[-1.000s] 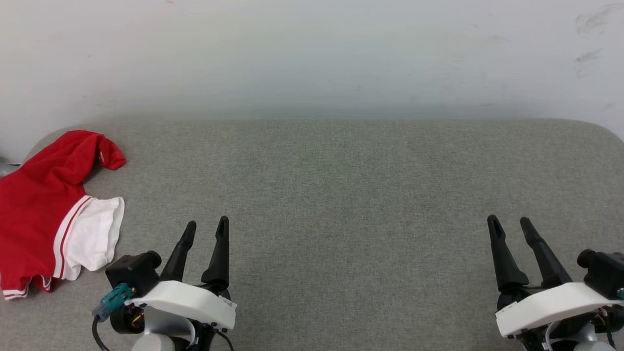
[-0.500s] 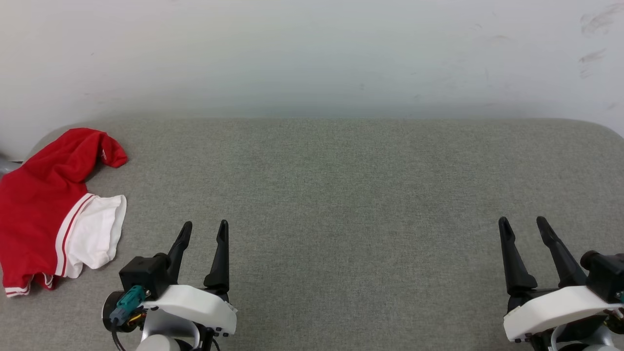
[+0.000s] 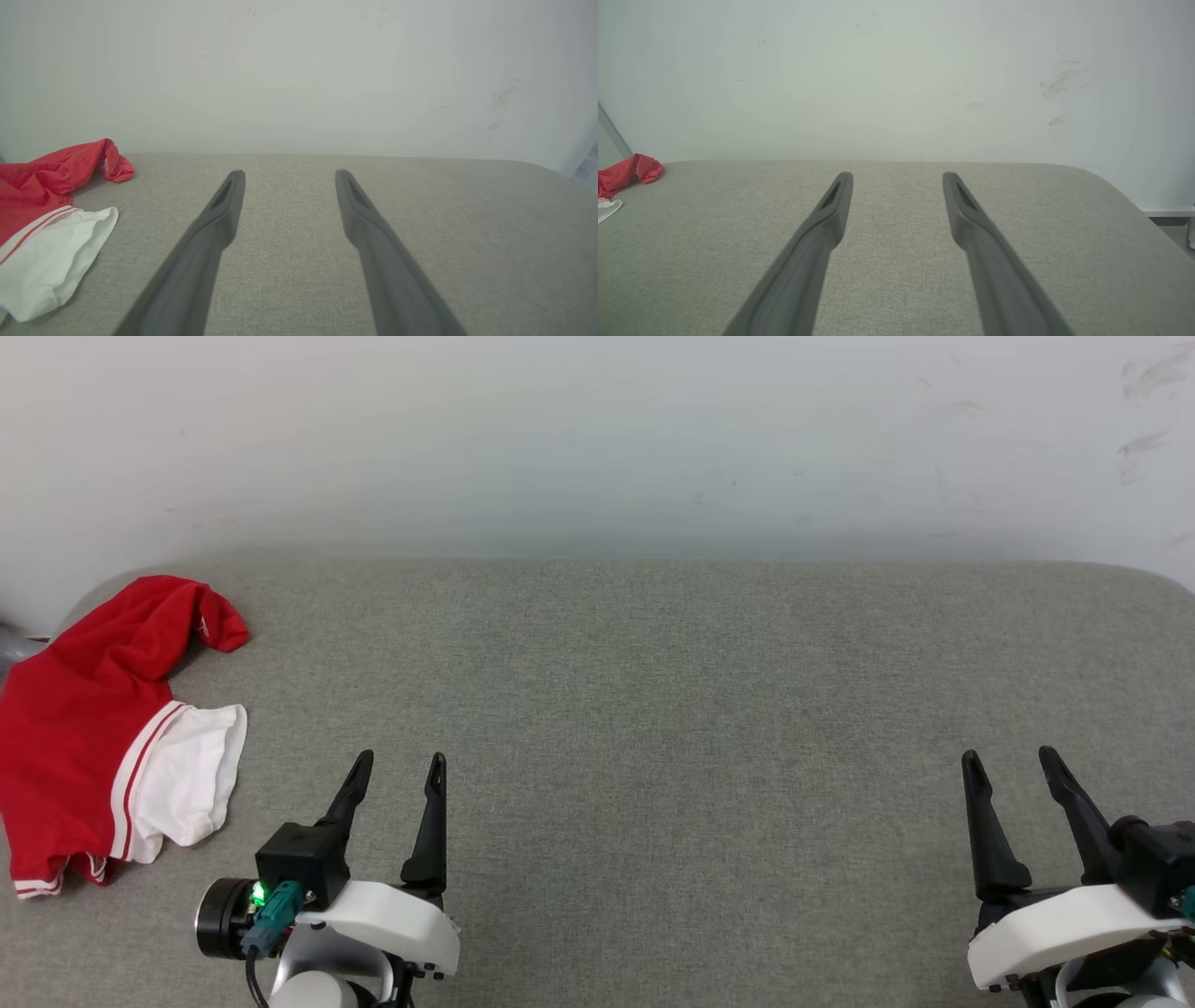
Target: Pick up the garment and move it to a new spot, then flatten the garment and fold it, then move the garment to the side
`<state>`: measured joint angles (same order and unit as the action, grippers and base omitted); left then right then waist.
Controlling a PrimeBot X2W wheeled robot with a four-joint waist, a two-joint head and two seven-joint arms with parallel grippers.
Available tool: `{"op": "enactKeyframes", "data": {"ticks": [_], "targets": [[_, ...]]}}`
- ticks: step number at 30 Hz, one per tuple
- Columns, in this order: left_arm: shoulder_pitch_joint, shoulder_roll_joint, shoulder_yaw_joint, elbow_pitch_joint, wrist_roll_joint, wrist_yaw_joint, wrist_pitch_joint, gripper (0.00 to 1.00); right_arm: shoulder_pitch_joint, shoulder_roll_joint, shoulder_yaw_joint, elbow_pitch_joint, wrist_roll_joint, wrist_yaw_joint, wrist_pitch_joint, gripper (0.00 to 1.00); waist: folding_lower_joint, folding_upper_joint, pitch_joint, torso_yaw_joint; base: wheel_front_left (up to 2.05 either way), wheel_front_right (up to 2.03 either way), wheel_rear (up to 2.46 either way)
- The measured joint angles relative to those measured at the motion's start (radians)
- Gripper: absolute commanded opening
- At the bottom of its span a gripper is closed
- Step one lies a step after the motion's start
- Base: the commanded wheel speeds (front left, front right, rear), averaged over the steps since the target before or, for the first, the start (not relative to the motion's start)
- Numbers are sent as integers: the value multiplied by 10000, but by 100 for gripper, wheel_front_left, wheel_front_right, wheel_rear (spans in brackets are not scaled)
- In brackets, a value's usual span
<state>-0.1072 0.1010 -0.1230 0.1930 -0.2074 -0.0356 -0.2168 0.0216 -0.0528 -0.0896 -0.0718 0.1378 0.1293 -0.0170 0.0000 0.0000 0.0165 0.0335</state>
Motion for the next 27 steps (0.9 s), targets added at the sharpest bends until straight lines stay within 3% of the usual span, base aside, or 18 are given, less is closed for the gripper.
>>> {"op": "enactKeyframes", "data": {"ticks": [27], "targets": [[-193, -222, 144, 261, 1149, -341, -462, 100, 93, 6, -249, -132, -803, 4, -270, 100, 0, 0, 122, 357, 0, 0, 0]]}}
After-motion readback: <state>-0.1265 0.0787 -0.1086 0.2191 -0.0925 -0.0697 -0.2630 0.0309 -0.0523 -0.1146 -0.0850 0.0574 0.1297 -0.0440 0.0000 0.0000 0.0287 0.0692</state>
